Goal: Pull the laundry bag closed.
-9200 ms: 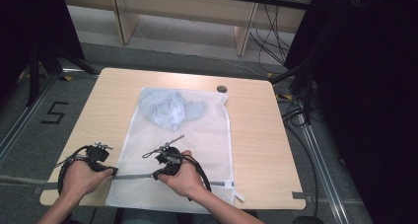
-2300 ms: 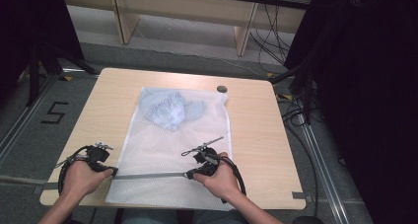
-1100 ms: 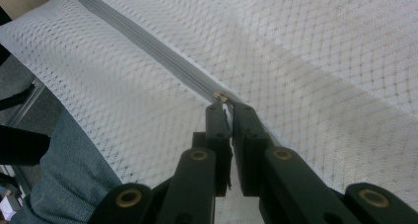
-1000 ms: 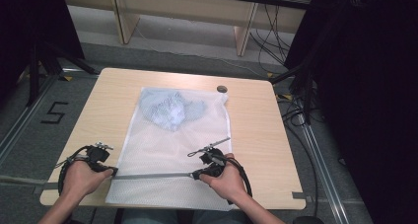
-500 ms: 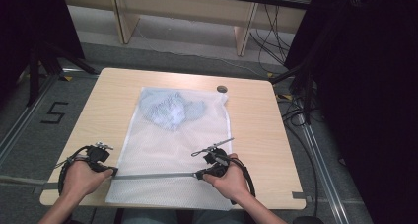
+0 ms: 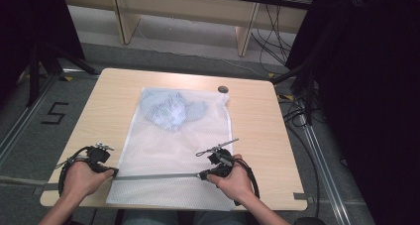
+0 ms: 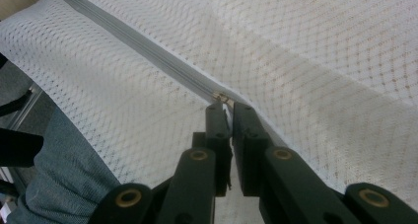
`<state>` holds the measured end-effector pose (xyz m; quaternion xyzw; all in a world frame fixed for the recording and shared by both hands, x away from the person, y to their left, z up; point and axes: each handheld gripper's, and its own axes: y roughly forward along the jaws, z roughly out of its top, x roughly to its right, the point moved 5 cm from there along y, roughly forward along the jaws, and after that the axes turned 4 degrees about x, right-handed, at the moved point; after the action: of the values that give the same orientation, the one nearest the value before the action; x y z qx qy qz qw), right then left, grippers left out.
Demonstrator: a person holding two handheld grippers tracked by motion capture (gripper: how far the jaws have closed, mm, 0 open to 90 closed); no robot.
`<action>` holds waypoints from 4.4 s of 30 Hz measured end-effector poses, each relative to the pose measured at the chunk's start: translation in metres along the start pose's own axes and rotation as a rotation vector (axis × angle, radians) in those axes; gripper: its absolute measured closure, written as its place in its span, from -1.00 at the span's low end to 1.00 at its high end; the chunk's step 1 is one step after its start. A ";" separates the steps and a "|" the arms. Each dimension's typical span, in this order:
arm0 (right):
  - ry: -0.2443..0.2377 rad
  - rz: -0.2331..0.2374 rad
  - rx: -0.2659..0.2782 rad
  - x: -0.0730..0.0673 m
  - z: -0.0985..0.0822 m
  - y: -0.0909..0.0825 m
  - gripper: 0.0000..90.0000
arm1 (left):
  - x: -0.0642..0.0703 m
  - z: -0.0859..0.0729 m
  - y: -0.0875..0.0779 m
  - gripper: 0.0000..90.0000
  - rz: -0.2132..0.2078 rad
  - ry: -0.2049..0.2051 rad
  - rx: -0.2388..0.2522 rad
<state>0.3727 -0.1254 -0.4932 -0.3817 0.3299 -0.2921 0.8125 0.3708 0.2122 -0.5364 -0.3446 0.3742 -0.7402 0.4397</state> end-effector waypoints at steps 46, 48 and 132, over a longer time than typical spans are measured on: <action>0.065 -0.030 -0.012 0.015 -0.010 -0.012 0.93 | 0.001 0.000 0.000 1.00 0.004 0.001 0.002; 0.054 -0.027 -0.001 0.016 -0.010 -0.012 0.93 | 0.001 0.000 0.001 1.00 0.002 0.000 0.007; 0.142 -0.062 0.017 0.057 -0.035 -0.037 0.93 | 0.001 0.000 0.000 1.00 0.012 0.011 -0.002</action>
<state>0.3732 -0.2019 -0.4981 -0.3629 0.3723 -0.3463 0.7808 0.3704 0.2108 -0.5362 -0.3389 0.3792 -0.7391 0.4417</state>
